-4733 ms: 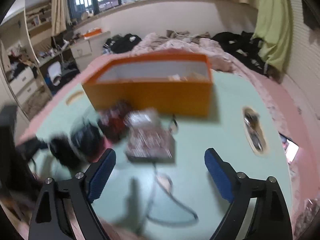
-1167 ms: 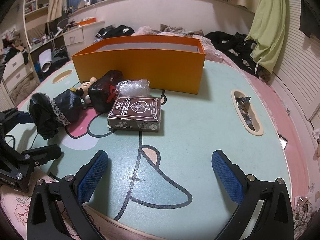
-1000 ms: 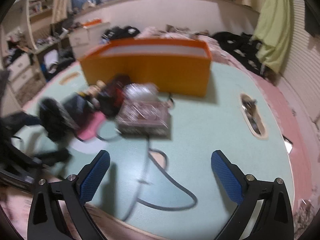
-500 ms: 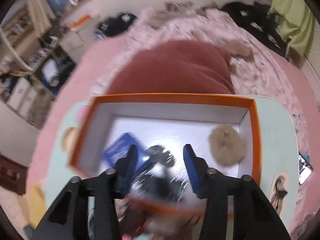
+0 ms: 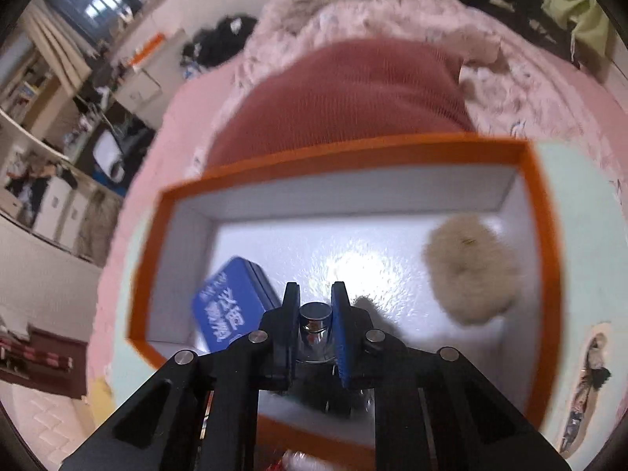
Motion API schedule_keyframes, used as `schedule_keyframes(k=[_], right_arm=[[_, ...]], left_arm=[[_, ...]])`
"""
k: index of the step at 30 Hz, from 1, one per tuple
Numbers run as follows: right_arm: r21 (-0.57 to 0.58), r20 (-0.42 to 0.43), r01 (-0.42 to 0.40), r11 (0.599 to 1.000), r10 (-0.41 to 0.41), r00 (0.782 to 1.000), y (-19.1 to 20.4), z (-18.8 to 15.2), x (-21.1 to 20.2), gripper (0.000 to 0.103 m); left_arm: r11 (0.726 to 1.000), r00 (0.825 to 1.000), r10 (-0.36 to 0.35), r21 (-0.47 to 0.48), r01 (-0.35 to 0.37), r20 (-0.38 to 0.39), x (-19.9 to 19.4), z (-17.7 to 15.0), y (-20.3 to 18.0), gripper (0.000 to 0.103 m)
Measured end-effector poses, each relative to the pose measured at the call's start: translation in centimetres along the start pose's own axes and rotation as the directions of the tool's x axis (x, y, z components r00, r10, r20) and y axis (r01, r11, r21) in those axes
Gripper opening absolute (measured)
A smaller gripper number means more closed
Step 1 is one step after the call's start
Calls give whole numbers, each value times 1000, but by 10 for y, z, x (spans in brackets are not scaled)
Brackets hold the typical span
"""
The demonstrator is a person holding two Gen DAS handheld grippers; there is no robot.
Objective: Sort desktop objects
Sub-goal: 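Reach into the orange box and grasp the silver metal item with the right gripper, then carry the silver item out and set it beside the plastic bag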
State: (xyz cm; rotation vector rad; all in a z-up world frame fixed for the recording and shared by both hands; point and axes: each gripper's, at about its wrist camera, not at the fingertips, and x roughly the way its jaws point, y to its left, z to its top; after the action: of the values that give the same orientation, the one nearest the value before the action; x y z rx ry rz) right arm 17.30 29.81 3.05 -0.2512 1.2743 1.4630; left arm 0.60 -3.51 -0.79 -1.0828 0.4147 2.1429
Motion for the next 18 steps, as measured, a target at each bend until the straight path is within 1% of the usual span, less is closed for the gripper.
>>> schedule_keyframes(k=[4,6,8,9,12,13,14,15,16,18], right_arm=[[-28,113,-55,998,58,992,4,-11,-52,16],[-62,150,-79,995,87,985,13,-22,-70,16],[-114,166,-93,989,112,980,24,-41,-83,16],[-130,171,-85,988,107,980,28,-51,-84,16],[-166,147,-65,984,90,985,32,-73,-76,16],[-173,144,-48,984,73,987,32,-80,-72,16],[-175,152,-14,984,41,988,31,-86,-70,16],[-171,169,36,985,-7,986,29,-90,-66,16],[-159,196,97,983,-65,979,25,-93,-64,16],[-120,245,182,976,-149,958,17,-101,-65,16]], left_arm=[[1000,1000,0,0,0,0,0,0,0,103],[1000,1000,-1,1,1,0,0,0,0,103],[1000,1000,-1,1,1,0,0,0,0,103],[1000,1000,-1,1,1,0,0,0,0,103],[1000,1000,-1,2,1,1,0,0,1,103],[1000,1000,-1,2,1,0,0,0,1,103],[1000,1000,-2,2,2,1,0,0,1,103],[1000,1000,-2,2,2,1,0,0,1,103],[1000,1000,-1,2,1,1,0,0,1,103],[1000,1000,0,-1,0,2,-1,0,2,103]])
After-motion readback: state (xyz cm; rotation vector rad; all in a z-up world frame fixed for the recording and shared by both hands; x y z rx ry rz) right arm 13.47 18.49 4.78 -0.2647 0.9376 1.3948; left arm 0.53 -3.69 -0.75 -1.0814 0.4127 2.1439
